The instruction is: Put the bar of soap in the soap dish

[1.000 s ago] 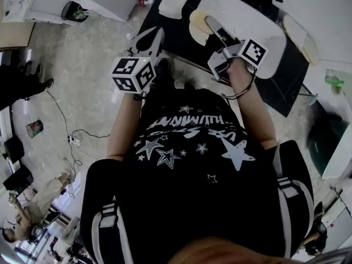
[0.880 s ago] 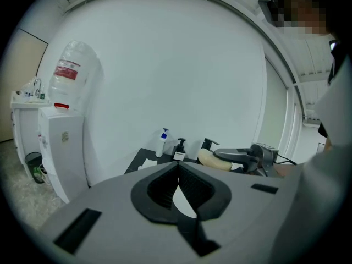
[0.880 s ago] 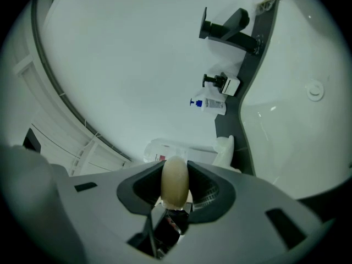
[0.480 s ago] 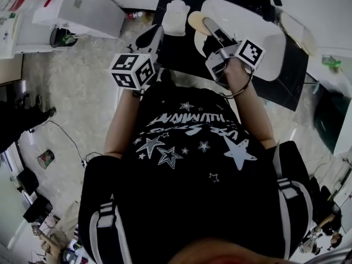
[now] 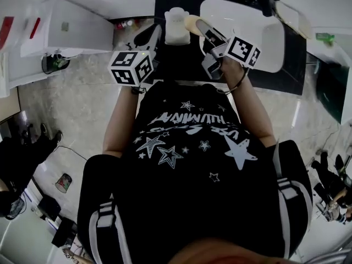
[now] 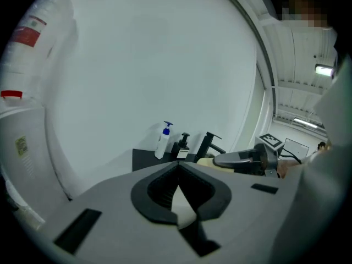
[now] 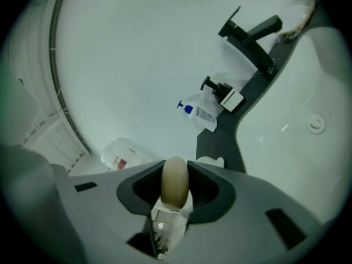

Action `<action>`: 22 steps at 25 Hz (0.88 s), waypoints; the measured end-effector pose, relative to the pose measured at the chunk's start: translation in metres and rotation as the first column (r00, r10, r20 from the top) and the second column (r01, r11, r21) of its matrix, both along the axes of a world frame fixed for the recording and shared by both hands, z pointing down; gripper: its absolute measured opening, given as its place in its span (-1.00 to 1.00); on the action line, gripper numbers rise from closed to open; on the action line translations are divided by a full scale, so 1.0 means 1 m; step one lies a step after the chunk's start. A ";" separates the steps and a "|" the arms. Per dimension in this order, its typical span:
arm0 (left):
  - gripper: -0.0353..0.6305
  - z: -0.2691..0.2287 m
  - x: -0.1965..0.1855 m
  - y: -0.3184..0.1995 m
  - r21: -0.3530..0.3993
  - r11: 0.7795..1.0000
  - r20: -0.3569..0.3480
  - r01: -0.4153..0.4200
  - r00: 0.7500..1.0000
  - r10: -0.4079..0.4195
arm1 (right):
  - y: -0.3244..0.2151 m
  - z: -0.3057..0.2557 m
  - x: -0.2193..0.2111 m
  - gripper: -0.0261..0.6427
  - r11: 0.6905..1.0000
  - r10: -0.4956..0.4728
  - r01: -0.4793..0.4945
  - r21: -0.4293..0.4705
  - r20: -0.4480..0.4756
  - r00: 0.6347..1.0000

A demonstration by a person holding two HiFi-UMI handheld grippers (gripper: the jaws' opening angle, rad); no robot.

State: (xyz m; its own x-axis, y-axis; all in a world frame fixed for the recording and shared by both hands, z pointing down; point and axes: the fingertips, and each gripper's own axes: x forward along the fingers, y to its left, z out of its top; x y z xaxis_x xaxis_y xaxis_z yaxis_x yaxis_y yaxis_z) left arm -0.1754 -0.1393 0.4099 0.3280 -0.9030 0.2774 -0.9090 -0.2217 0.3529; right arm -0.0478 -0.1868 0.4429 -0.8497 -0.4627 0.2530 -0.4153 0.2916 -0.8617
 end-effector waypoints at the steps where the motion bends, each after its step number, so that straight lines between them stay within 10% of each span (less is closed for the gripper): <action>1: -0.86 0.003 -0.002 -0.004 -0.005 1.000 -0.003 -0.015 1.000 0.015 | -0.001 0.002 -0.005 -0.56 1.000 -0.005 0.005 0.017 -0.023 1.000; 14: -0.86 0.036 -0.008 -0.026 -0.057 0.983 -0.040 -0.175 0.984 0.173 | -0.005 0.027 -0.035 -0.56 0.963 -0.032 0.138 0.230 -0.413 0.910; 22: -0.86 0.048 0.000 -0.029 -0.082 0.970 -0.046 -0.229 0.973 0.226 | -0.002 0.040 -0.057 -0.56 0.772 -0.039 0.487 0.408 -0.735 0.677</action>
State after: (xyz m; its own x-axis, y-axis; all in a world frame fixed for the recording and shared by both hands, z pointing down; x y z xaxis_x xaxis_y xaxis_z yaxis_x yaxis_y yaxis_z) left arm -0.1754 -0.1686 0.4578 0.5335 -0.7765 0.3352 -0.8243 -0.3887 0.4116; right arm -0.1047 -0.1891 0.4827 -0.6609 -0.4849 0.5728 -0.6149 0.7875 -0.0428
